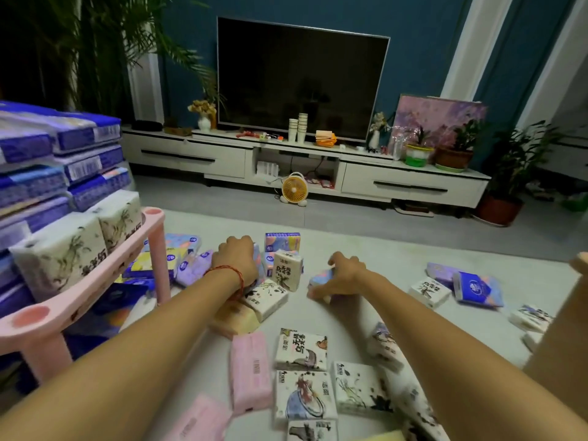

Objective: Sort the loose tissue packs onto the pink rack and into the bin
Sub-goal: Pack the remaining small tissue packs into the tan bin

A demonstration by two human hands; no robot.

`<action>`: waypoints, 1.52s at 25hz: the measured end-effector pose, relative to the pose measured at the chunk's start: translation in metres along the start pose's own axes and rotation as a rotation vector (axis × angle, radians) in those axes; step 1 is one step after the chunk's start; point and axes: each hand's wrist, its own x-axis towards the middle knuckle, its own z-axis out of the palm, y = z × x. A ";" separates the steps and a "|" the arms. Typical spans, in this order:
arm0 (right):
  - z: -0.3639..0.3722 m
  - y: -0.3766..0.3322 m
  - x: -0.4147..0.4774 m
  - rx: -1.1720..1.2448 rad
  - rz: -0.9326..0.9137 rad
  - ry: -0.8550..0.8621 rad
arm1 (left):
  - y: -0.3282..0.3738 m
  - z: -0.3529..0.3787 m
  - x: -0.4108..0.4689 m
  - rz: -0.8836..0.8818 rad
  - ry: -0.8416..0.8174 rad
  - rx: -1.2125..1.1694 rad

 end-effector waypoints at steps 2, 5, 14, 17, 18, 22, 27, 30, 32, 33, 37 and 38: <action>-0.010 0.012 -0.028 -0.092 0.031 -0.091 | 0.007 -0.012 -0.018 -0.044 0.110 -0.213; -0.024 0.029 -0.076 -0.033 -0.008 -0.142 | 0.023 -0.043 -0.046 -0.071 0.179 -0.565; -0.190 0.046 -0.234 0.617 -0.260 -0.020 | 0.142 -0.156 -0.161 -0.113 -0.196 -1.379; -0.209 0.081 -0.282 0.566 -0.290 0.024 | 0.195 -0.168 -0.202 -0.030 -0.413 -1.469; -0.209 0.096 -0.296 0.540 -0.317 0.067 | 0.214 -0.167 -0.215 -0.002 -0.459 -1.471; -0.205 0.161 -0.342 0.401 -0.364 0.280 | 0.287 -0.155 -0.260 0.057 -0.626 -1.509; -0.203 0.236 -0.371 0.008 -0.256 0.361 | 0.344 -0.123 -0.280 0.128 -0.725 -1.322; -0.173 0.273 -0.365 -0.258 -0.150 0.201 | 0.369 -0.085 -0.288 0.109 -0.766 -1.085; -0.151 0.292 -0.353 -0.302 -0.084 -0.018 | 0.380 -0.055 -0.291 0.114 -0.855 -0.935; -0.147 0.298 -0.345 -0.342 -0.044 -0.127 | 0.384 -0.041 -0.286 0.097 -0.867 -0.864; -0.146 0.310 -0.294 -0.327 0.076 -0.477 | 0.393 -0.005 -0.256 0.127 -0.758 -0.610; -0.140 0.309 -0.283 -0.344 0.081 -0.548 | 0.396 0.000 -0.250 0.175 -0.773 -0.535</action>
